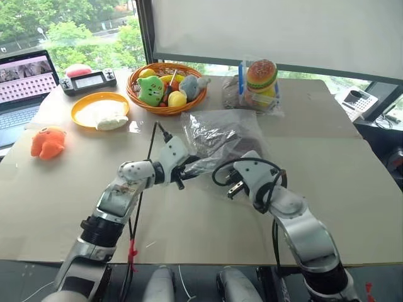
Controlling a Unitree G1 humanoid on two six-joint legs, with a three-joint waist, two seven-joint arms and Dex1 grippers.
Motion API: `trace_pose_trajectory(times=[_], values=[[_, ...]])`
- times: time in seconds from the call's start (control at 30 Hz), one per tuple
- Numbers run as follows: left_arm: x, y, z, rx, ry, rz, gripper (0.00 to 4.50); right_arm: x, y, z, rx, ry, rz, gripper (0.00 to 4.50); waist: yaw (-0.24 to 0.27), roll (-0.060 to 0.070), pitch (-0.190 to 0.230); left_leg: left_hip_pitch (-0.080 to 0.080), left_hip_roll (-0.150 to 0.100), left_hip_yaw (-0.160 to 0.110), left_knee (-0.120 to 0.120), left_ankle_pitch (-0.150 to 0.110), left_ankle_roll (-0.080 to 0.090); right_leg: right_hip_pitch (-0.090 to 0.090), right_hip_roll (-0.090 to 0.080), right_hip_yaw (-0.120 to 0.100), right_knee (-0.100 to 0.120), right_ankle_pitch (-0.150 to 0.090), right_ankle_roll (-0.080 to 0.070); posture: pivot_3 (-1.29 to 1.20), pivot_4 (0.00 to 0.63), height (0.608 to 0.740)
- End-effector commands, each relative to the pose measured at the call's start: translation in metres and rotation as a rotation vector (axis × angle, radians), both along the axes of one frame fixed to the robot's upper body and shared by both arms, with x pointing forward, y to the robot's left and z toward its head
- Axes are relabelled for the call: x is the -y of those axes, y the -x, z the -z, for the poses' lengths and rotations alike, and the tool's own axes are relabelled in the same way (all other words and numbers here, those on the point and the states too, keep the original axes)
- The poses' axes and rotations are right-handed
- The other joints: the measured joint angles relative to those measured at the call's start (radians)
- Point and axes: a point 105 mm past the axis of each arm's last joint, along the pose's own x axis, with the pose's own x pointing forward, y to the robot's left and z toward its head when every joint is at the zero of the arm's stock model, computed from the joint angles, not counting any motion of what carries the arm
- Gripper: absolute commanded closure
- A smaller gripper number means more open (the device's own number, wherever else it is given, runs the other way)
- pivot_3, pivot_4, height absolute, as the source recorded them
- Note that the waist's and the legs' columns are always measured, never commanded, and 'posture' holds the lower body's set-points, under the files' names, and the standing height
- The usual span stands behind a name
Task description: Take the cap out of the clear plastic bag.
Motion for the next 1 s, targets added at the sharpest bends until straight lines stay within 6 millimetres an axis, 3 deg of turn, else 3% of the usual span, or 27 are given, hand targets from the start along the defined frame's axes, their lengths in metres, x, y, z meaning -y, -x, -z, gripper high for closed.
trace_pose_trajectory(times=[0.03, 0.1, 0.17, 0.37, 0.77, 1.0], values=[[0.009, -0.001, -0.018, 0.042, 0.048, 0.011, 3.28, -0.005, 0.002, -0.008, 0.038, -0.045, -0.038, 4.50, -0.001, 0.000, 0.000, 0.000, 0.000, 0.000, 0.000, 0.000, 0.000, 0.000, 0.000, 0.000, 0.000, 0.000, 0.000, 0.00, 0.150, 0.740], [0.011, -0.001, -0.018, 0.041, 0.051, 0.010, 4.09, -0.007, 0.006, -0.011, 0.042, -0.051, -0.086, 4.50, -0.001, 0.000, 0.000, 0.000, 0.000, 0.000, 0.000, 0.000, 0.000, 0.000, 0.000, 0.000, 0.000, 0.000, -0.001, 0.00, 0.150, 0.740], [0.012, -0.001, -0.017, 0.040, 0.050, 0.009, 4.41, -0.008, 0.011, -0.012, 0.039, -0.046, -0.122, 4.50, -0.002, 0.000, 0.000, 0.000, 0.000, 0.000, 0.000, 0.000, 0.000, 0.000, 0.000, 0.000, 0.000, 0.000, -0.001, 0.00, 0.150, 0.740], [0.011, -0.001, -0.014, 0.032, 0.043, 0.001, 4.41, -0.013, 0.042, -0.018, -0.049, -0.088, -0.300, 4.50, -0.001, 0.000, 0.000, 0.000, 0.000, 0.000, 0.000, 0.000, 0.000, 0.000, 0.000, 0.000, 0.000, 0.000, -0.001, 0.00, 0.150, 0.740], [0.008, -0.003, -0.014, 0.032, 0.058, -0.027, 4.41, -0.004, 0.052, -0.021, -0.115, -0.117, -0.321, 4.50, -0.003, 0.000, 0.000, 0.000, 0.000, 0.000, 0.000, 0.000, 0.000, 0.000, 0.000, 0.000, 0.000, 0.001, -0.001, 0.00, 0.150, 0.740], [0.006, -0.003, -0.013, 0.025, 0.059, -0.038, 4.41, 0.005, 0.080, -0.029, -0.177, -0.175, -0.436, 4.50, 0.000, 0.000, 0.000, 0.000, 0.000, 0.000, 0.000, 0.000, 0.000, 0.000, 0.000, 0.000, 0.000, 0.001, -0.001, 0.00, 0.150, 0.740]])
